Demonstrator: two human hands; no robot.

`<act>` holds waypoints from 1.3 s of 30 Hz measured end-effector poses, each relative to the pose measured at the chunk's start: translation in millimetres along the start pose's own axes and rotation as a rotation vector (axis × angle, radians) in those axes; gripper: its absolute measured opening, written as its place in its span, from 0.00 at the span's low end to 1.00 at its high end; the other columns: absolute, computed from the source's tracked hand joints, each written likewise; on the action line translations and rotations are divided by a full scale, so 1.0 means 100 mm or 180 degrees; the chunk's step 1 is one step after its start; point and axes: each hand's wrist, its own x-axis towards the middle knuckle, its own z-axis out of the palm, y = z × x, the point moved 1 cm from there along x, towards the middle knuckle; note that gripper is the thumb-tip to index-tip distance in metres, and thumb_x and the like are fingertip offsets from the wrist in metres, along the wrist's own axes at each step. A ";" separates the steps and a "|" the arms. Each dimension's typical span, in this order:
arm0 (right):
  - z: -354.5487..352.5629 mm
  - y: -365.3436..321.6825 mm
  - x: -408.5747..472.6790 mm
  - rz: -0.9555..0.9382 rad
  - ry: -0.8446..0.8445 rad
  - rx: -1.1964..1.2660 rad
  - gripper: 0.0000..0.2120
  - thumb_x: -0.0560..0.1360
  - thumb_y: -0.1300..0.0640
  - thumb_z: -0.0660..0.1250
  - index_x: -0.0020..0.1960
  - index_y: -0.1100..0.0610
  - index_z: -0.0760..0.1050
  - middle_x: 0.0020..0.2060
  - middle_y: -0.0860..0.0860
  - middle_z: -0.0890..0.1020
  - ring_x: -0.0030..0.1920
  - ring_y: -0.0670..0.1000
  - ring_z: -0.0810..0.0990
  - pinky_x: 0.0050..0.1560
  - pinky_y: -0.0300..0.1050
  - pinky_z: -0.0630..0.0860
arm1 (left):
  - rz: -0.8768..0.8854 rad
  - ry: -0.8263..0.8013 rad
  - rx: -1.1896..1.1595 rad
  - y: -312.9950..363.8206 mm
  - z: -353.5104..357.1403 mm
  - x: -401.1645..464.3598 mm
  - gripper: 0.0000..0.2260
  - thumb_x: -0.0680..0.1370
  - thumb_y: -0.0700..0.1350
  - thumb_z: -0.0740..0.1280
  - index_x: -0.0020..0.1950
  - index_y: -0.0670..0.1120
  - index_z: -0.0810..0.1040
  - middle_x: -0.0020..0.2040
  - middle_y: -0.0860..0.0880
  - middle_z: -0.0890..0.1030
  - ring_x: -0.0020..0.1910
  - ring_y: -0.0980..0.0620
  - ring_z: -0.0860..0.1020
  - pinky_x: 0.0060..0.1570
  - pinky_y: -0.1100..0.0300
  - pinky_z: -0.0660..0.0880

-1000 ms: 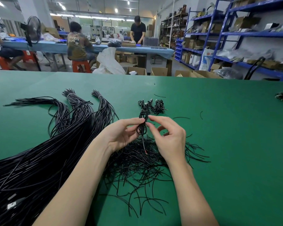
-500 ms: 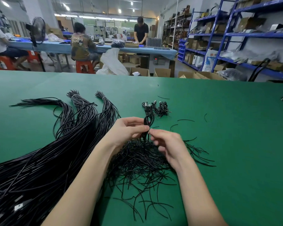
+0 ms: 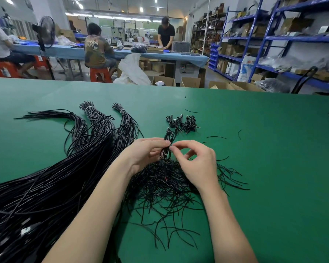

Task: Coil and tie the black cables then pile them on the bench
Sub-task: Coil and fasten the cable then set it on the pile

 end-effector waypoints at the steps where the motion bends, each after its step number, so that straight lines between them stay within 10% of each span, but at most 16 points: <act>1: 0.02 -0.02 0.00 -0.0134 0.0168 -0.0128 0.04 0.74 0.47 0.74 0.42 0.46 0.84 0.36 0.38 0.83 0.32 0.47 0.78 0.37 0.34 0.74 | 0.0036 0.0024 0.0055 -0.01 0.01 0.00 0.10 0.73 0.38 0.75 0.53 0.43 0.82 0.38 0.51 0.84 0.31 0.59 0.78 0.37 0.65 0.76; 4: 0.13 -0.07 -0.02 0.0425 0.0457 -0.0142 0.07 0.74 0.52 0.74 0.38 0.49 0.82 0.26 0.42 0.79 0.26 0.45 0.75 0.31 0.32 0.70 | 0.0264 0.0033 0.0111 -0.03 0.05 0.00 0.09 0.73 0.37 0.76 0.52 0.43 0.84 0.34 0.52 0.81 0.29 0.59 0.75 0.38 0.66 0.74; 9: 0.13 -0.09 0.05 0.3244 -0.0446 0.3049 0.06 0.78 0.60 0.70 0.42 0.58 0.78 0.29 0.48 0.79 0.24 0.41 0.69 0.19 0.32 0.58 | 0.0477 0.0051 0.0177 -0.02 0.05 -0.02 0.07 0.73 0.35 0.75 0.49 0.43 0.83 0.33 0.52 0.82 0.31 0.58 0.76 0.39 0.66 0.74; 16: -0.10 -0.01 0.07 0.1956 -0.0904 0.2476 0.06 0.75 0.59 0.75 0.51 0.53 0.85 0.47 0.51 0.88 0.33 0.44 0.79 0.27 0.33 0.70 | -0.0249 -0.0425 -0.0553 0.04 0.09 -0.08 0.07 0.71 0.38 0.74 0.49 0.41 0.84 0.40 0.46 0.86 0.32 0.57 0.81 0.33 0.68 0.79; 31: -0.09 -0.05 0.12 0.1105 -0.0613 0.2287 0.04 0.72 0.59 0.77 0.42 0.51 0.87 0.38 0.52 0.87 0.33 0.48 0.82 0.27 0.37 0.74 | -0.0430 -0.0674 -0.0770 0.02 0.06 -0.08 0.08 0.67 0.39 0.75 0.45 0.42 0.86 0.40 0.47 0.85 0.32 0.56 0.81 0.31 0.66 0.79; 36: 0.05 0.01 0.11 0.1852 -0.0469 0.2234 0.05 0.78 0.59 0.73 0.44 0.58 0.84 0.33 0.49 0.82 0.32 0.44 0.78 0.27 0.36 0.74 | 0.0452 -0.0368 -0.0128 -0.01 0.07 -0.04 0.10 0.67 0.41 0.77 0.48 0.46 0.86 0.46 0.47 0.85 0.42 0.52 0.80 0.47 0.59 0.78; 39: 0.06 0.06 0.11 0.2995 -0.0799 0.2727 0.04 0.79 0.62 0.69 0.46 0.62 0.80 0.30 0.50 0.79 0.27 0.44 0.75 0.23 0.34 0.68 | 0.0955 -0.0074 0.0567 -0.06 0.07 -0.02 0.07 0.71 0.38 0.77 0.47 0.48 0.86 0.44 0.51 0.87 0.42 0.55 0.81 0.41 0.66 0.76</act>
